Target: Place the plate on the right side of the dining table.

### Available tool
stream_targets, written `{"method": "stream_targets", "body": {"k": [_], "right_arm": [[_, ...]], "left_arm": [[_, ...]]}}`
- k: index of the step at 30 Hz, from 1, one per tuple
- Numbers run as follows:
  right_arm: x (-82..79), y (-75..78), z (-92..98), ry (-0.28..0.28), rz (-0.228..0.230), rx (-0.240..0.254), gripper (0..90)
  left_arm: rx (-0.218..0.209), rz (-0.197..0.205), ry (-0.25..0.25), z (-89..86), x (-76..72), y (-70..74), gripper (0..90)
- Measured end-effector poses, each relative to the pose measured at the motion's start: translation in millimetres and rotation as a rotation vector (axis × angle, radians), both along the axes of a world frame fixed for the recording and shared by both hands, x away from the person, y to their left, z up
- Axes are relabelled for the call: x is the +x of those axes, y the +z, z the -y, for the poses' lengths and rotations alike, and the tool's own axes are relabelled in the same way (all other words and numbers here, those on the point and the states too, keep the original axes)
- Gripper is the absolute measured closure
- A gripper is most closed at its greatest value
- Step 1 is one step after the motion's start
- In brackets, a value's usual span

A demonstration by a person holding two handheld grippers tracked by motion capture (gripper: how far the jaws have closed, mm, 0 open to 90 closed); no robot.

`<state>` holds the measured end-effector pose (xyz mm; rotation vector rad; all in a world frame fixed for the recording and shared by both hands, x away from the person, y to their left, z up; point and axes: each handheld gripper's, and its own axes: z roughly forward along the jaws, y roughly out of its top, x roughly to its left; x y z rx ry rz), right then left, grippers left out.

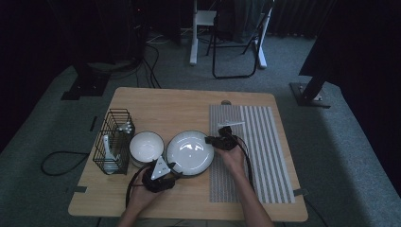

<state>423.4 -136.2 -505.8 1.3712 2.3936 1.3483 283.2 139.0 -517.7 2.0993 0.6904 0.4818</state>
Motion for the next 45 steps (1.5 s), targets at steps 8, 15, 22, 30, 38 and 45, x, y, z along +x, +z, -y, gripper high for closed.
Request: {"method": "stream_targets", "body": {"k": [8,15,22,30,38,45], "right_arm": [[-4.9,4.1,6.0,-0.033,0.026,-0.024,86.4],[-5.4,9.8,14.3,-0.071,0.034,-0.027,86.7],[-2.8,8.8,17.3,-0.071,-0.007,0.005,85.1],[-0.2,-0.6,19.4,-0.028,-0.103,0.040,77.4],[0.5,-9.9,22.1,-0.010,-0.181,0.137,76.2],[-2.7,-4.8,24.9,-0.040,-0.171,0.199,81.4]], "left_arm": [[-0.019,-0.014,0.018,-2.1,1.3,-0.4,50.6],[-0.033,-0.037,0.001,-0.1,2.5,-1.5,49.4],[-0.020,-0.066,-0.004,-1.4,4.5,-3.3,47.3],[-0.018,-0.071,-0.006,-1.6,5.2,-2.9,46.9],[-0.024,-0.076,-0.010,-1.5,6.3,-3.4,46.0],[-0.024,-0.074,-0.019,0.4,4.7,-7.3,45.7]]}}
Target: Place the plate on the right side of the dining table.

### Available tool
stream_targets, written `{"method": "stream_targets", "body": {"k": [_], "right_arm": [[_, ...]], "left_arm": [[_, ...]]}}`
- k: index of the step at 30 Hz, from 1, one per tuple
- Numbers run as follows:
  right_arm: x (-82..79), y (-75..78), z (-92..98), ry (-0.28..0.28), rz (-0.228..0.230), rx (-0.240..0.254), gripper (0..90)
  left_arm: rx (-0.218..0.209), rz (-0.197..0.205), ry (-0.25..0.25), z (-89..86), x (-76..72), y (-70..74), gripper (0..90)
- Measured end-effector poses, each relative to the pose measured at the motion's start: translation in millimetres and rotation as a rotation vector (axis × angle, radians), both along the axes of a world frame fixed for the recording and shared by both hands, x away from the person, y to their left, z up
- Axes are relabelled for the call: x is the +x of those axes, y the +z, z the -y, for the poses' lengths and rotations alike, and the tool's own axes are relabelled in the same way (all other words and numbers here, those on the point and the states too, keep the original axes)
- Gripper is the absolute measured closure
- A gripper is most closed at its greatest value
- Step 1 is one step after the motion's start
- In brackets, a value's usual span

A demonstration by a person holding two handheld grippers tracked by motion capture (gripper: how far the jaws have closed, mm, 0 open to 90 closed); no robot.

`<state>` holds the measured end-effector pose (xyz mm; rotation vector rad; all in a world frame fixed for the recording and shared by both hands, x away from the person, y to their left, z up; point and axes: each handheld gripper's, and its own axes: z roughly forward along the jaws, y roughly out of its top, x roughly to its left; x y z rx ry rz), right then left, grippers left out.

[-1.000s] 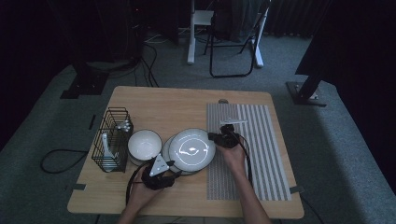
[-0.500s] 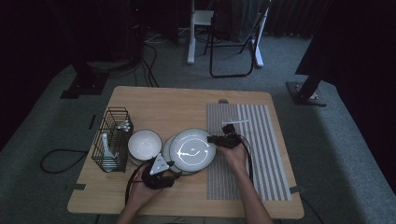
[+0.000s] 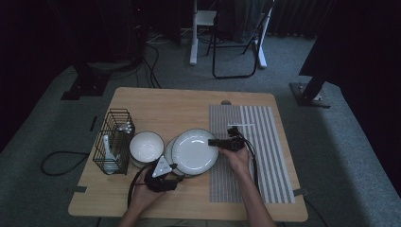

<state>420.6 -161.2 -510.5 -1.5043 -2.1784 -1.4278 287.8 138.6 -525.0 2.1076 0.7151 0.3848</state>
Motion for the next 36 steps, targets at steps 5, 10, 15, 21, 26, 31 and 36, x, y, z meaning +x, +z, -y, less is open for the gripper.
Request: {"method": "stream_targets", "body": {"k": [5,10,15,21,26,31,36], "right_arm": [[-3.1,2.6,-2.9,-0.032,0.031,0.009,82.3],[-5.4,1.6,2.9,-0.069,0.034,0.065,82.7],[-8.1,-0.6,15.7,-0.113,0.018,0.115,82.8],[-9.0,0.6,25.7,-0.132,0.014,0.142,82.8],[-8.6,2.5,27.8,-0.139,0.014,0.160,82.8],[-8.0,4.9,29.5,-0.151,0.009,0.164,82.4],[-7.9,7.4,33.6,-0.162,0.012,0.172,82.4]], "left_arm": [[-0.005,0.001,-0.007,0.0,-1.5,-1.6,47.6],[-0.010,0.001,-0.005,-2.4,-1.8,-1.0,48.3],[-0.009,0.004,0.001,-3.5,-2.5,-0.2,48.4],[-0.012,0.005,0.002,-3.6,-3.1,0.4,48.4],[-0.014,0.008,0.001,-3.8,-4.1,1.4,48.4],[-0.016,0.013,-0.001,-4.5,-6.4,3.2,48.4],[-0.021,0.019,-0.005,-6.1,-9.9,5.0,48.4]]}}
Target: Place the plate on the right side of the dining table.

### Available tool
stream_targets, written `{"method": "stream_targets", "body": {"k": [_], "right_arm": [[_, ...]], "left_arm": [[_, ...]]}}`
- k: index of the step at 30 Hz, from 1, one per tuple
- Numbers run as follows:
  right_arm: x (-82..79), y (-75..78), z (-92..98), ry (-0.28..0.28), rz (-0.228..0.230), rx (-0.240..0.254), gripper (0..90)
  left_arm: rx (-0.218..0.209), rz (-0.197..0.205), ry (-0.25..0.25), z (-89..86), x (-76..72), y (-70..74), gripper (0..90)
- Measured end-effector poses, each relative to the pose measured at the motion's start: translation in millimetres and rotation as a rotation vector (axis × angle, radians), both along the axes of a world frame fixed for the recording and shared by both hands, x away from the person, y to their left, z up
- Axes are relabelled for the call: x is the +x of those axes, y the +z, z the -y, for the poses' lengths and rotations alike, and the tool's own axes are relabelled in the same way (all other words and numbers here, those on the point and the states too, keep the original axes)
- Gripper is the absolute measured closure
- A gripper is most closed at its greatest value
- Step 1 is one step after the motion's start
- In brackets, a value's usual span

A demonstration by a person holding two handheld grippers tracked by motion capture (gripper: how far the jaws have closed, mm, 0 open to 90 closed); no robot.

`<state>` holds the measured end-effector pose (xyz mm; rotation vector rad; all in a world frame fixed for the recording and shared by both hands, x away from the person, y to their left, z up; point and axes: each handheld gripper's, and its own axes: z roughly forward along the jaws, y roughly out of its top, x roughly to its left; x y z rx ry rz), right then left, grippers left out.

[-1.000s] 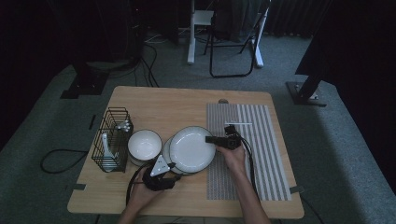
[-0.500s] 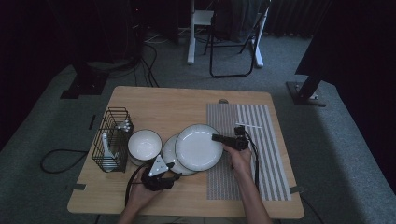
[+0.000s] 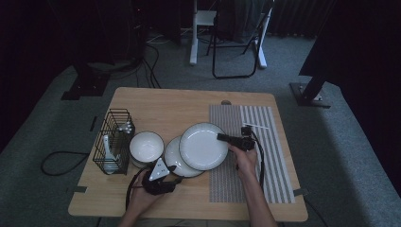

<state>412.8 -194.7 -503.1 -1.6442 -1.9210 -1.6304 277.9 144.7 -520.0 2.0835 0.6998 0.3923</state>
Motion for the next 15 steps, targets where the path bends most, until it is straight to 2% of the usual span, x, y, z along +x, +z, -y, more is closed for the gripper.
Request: {"method": "stream_targets", "body": {"k": [5,15], "right_arm": [[-0.8,3.8,10.7,-0.020,0.005,0.020,82.5],[-3.0,7.9,29.0,-0.063,0.019,0.024,82.0]], "left_arm": [[0.002,0.002,-0.003,-3.7,-4.7,1.3,48.4],[0.005,-0.011,-0.011,-10.4,-14.8,-0.2,48.4]]}}
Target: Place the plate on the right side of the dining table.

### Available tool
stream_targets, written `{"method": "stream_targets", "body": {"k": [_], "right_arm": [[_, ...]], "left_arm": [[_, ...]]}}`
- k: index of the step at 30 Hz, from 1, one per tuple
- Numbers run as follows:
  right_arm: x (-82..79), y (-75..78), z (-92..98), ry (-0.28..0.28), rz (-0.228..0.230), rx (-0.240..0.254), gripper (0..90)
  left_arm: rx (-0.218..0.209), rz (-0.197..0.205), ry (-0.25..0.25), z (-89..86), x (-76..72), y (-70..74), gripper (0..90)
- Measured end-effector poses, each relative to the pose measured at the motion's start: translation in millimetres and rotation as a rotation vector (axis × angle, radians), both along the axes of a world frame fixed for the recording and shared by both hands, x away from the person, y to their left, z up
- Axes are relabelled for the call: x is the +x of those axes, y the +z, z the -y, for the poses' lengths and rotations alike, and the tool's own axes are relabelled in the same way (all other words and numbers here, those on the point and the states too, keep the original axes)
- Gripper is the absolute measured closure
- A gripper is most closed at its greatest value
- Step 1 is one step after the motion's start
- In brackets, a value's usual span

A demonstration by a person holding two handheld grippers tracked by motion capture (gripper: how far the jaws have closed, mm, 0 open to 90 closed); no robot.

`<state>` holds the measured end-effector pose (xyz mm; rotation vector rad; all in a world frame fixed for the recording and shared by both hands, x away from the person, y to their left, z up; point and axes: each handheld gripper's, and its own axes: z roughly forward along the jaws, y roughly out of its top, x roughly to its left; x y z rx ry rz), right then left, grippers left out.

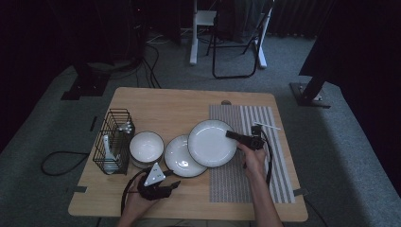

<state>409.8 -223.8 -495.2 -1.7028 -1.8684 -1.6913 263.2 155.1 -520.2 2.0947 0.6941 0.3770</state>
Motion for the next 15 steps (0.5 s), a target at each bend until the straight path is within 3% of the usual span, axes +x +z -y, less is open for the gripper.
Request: {"method": "stream_targets", "body": {"k": [15], "right_arm": [[-2.1,2.9,21.7,-0.051,0.006,0.001,82.0]], "left_arm": [[0.047,-0.031,0.005,-14.2,-0.2,-9.8,48.5]]}}
